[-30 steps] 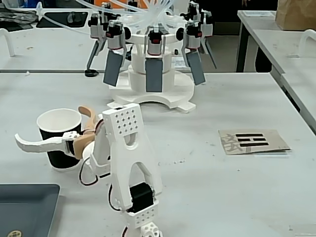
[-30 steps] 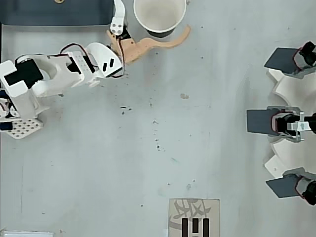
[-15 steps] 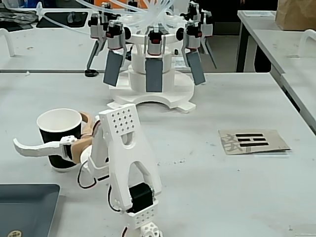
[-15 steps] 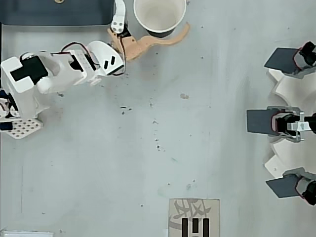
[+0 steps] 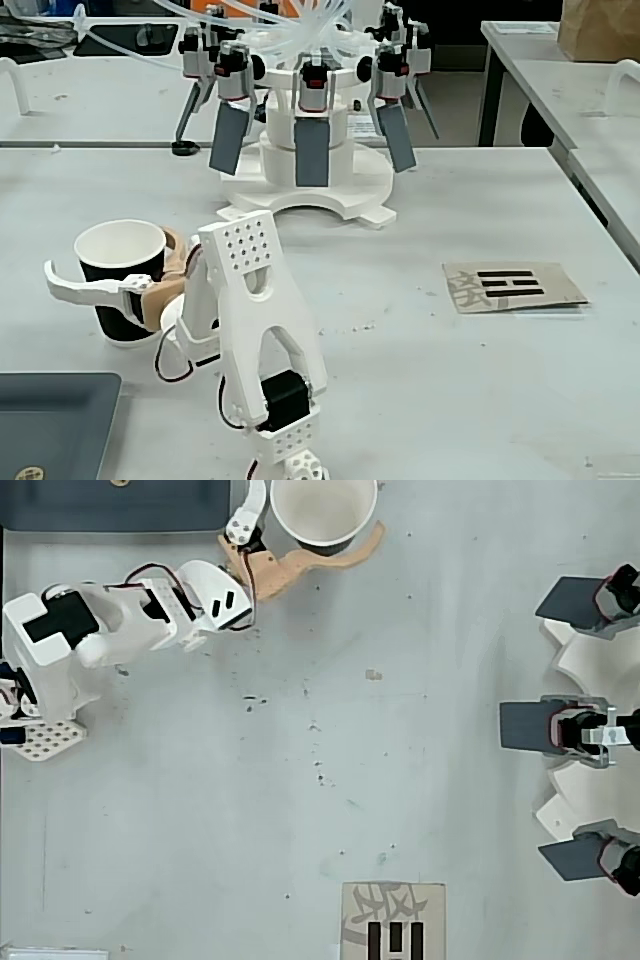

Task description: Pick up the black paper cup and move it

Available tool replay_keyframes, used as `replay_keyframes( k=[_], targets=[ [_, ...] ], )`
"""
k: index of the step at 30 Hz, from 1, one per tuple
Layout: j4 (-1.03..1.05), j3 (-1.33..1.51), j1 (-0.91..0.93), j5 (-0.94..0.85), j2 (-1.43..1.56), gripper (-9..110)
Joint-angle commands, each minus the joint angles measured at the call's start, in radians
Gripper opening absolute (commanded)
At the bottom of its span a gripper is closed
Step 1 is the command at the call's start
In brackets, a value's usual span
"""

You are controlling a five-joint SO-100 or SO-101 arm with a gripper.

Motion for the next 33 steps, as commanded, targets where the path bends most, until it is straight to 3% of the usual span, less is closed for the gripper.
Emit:
replay_keyframes(
  k=[1, 33],
  targets=[
    [0.003, -0.043, -0.009, 0.008, 0.002, 32],
    [-0.017, -0.041, -0.02, 0.006, 0.029, 9]
  ],
)
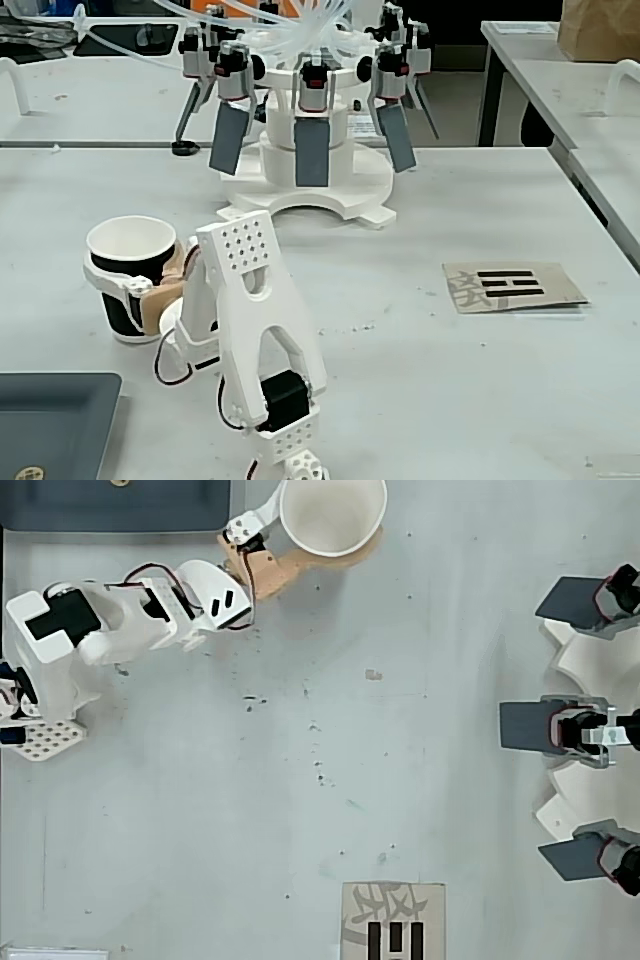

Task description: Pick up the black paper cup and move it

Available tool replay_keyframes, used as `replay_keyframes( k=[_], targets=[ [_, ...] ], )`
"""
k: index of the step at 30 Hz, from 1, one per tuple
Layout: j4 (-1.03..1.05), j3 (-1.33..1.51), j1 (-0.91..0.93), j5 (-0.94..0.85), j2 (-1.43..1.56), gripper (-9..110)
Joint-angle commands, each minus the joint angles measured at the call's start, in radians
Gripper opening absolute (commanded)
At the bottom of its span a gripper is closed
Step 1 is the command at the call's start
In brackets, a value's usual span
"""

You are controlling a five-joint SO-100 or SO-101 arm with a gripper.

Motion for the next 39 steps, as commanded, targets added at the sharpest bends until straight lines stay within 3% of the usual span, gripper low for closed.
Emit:
replay_keyframes(
  k=[1, 39],
  targets=[
    [-0.021, -0.037, -0.011, -0.006, 0.051, 9],
    [-0.072, 0.382, 0.083, -0.012, 0.537, 12]
  ],
)
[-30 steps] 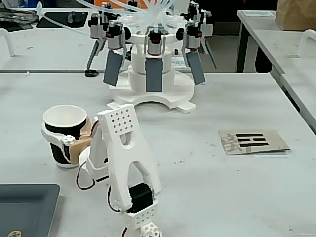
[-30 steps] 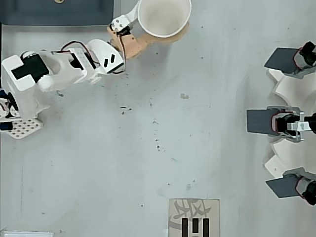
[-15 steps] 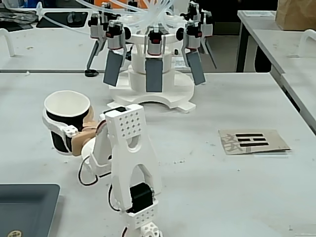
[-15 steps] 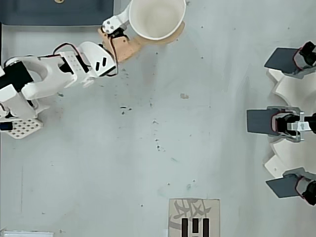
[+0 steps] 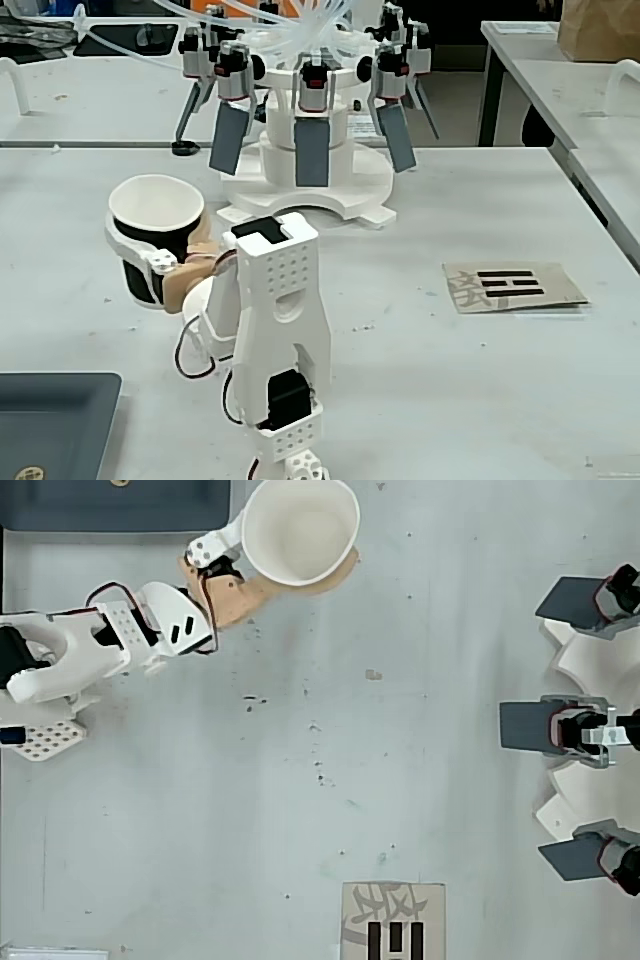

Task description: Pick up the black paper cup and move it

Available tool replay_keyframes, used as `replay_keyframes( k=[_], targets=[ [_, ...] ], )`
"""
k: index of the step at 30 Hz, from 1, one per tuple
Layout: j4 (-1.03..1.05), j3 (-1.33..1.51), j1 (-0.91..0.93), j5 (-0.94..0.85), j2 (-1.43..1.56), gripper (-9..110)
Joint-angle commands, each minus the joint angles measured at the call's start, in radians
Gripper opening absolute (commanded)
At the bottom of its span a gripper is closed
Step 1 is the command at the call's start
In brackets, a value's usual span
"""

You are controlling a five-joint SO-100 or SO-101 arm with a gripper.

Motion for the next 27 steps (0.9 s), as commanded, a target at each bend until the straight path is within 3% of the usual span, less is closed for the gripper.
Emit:
replay_keyframes(
  k=[1, 27],
  targets=[
    [-0.023, 0.028, 0.025, -0.006, 0.087, 12],
    [-0.003, 0.302, 0.227, -0.041, 0.354, 14]
  ],
)
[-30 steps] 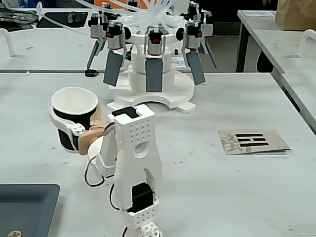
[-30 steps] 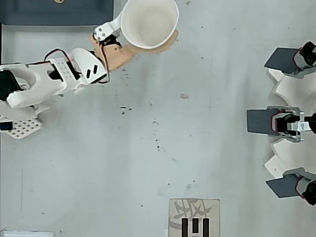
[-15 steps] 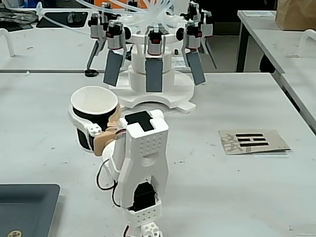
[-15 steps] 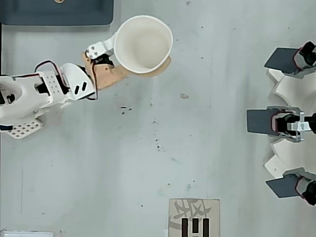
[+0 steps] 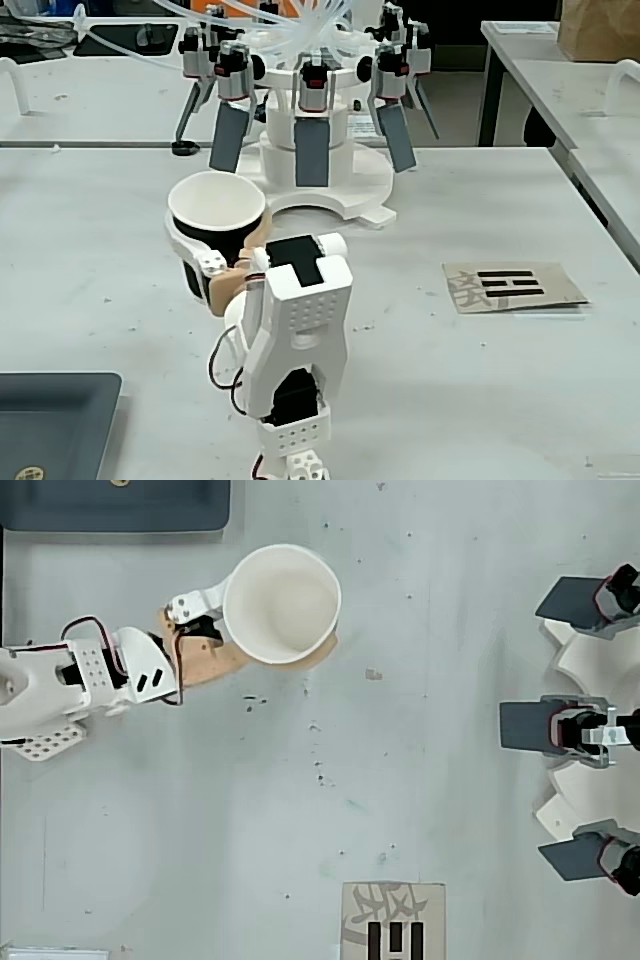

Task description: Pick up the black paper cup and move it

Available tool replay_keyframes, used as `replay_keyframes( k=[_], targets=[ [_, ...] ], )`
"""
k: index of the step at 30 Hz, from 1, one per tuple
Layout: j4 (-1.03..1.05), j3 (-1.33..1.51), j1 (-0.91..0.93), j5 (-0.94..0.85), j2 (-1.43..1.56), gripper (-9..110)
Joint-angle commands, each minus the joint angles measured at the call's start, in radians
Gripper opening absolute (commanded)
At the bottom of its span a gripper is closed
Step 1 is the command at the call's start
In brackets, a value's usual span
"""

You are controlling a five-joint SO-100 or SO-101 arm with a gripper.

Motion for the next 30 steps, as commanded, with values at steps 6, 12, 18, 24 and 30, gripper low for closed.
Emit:
replay_keyframes(
  k=[6, 12, 18, 24, 30],
  targets=[
    [0.008, 0.014, 0.106, -0.02, 0.057, 16],
    [0.029, 0.014, 0.164, -0.031, 0.054, 16],
    [0.063, -0.008, 0.229, -0.032, 0.038, 16],
    [0.14, -0.072, 0.29, -0.035, 0.023, 16],
    [0.239, -0.196, 0.325, -0.035, -0.005, 15]
  ],
)
